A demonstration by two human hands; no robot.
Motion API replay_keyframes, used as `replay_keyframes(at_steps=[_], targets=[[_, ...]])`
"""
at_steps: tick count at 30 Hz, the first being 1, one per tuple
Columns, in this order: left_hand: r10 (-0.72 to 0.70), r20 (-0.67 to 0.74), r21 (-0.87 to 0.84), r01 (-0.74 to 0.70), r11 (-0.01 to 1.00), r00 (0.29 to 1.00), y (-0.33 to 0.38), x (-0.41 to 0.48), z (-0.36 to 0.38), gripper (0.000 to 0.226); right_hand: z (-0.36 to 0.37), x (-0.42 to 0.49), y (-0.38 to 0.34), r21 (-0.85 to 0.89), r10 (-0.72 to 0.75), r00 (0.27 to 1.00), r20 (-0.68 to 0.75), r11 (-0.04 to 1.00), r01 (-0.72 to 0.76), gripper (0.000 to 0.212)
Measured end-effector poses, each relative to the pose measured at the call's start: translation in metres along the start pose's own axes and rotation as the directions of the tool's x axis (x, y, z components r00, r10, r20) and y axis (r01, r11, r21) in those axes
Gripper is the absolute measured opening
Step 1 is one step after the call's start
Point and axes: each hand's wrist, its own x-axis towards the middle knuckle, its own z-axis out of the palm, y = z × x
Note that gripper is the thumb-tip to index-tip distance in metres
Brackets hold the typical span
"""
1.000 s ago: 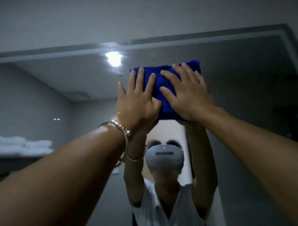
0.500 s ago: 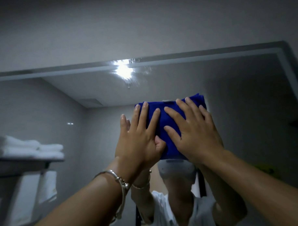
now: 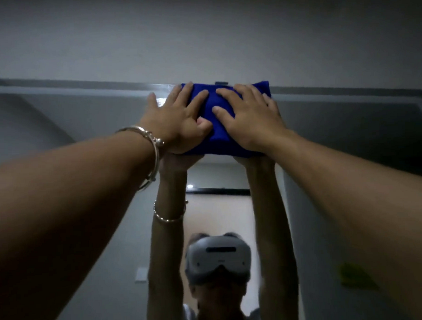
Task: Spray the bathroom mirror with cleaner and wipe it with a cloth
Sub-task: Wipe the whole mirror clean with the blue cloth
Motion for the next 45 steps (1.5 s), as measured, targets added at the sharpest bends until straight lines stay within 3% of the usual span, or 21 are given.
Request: replay_keyframes(at_steps=[4, 8, 17, 22, 27, 34, 38, 42, 45], targets=[[0.015, -0.022, -0.064, -0.016, 0.998, 1.0, 0.0, 0.006, -0.001, 0.077, 0.0, 0.005, 0.012, -0.009, -0.05, 0.999, -0.012, 0.999, 0.049, 0.054], [-0.017, 0.011, -0.043, 0.017, 0.999, 1.0, 0.019, 0.014, -0.009, 0.069, -0.007, 0.007, 0.026, 0.003, -0.042, 0.999, -0.003, 0.999, 0.042, 0.055], [0.018, 0.035, -0.1, -0.014, 0.995, 0.999, 0.184, 0.013, -0.003, 0.064, -0.046, -0.066, 0.152, -0.006, 0.08, 0.997, 0.005, 0.997, -0.08, 0.053], [0.003, 0.06, -0.014, -0.002, 1.0, 0.998, 0.226, -0.02, 0.003, 0.064, -0.051, -0.117, 0.173, 0.012, 0.086, 0.996, 0.021, 0.996, -0.086, 0.054], [-0.014, 0.079, -0.049, 0.018, 0.999, 0.997, 0.266, -0.075, 0.013, 0.065, -0.057, -0.179, 0.185, 0.004, 0.051, 0.997, 0.053, 0.999, -0.051, 0.054], [-0.043, 0.136, 0.057, 0.035, 0.998, 0.99, 0.278, -0.093, 0.01, 0.063, -0.062, -0.199, 0.162, 0.013, 0.142, 0.982, 0.124, 0.989, -0.145, 0.054], [-0.026, 0.122, 0.117, 0.012, 0.993, 0.992, 0.276, -0.096, 0.012, 0.063, -0.065, -0.196, 0.148, -0.045, 0.176, 0.966, 0.189, 0.984, -0.17, 0.071], [0.031, 0.087, 0.123, -0.041, 0.992, 0.996, 0.256, -0.078, 0.013, 0.078, -0.06, -0.189, 0.161, -0.064, 0.126, 0.985, 0.116, 0.991, -0.119, 0.057], [0.034, 0.078, 0.104, -0.042, 0.994, 0.996, 0.238, -0.042, 0.01, 0.069, -0.057, -0.152, 0.168, -0.044, 0.093, 0.993, 0.074, 0.995, -0.09, 0.054]])
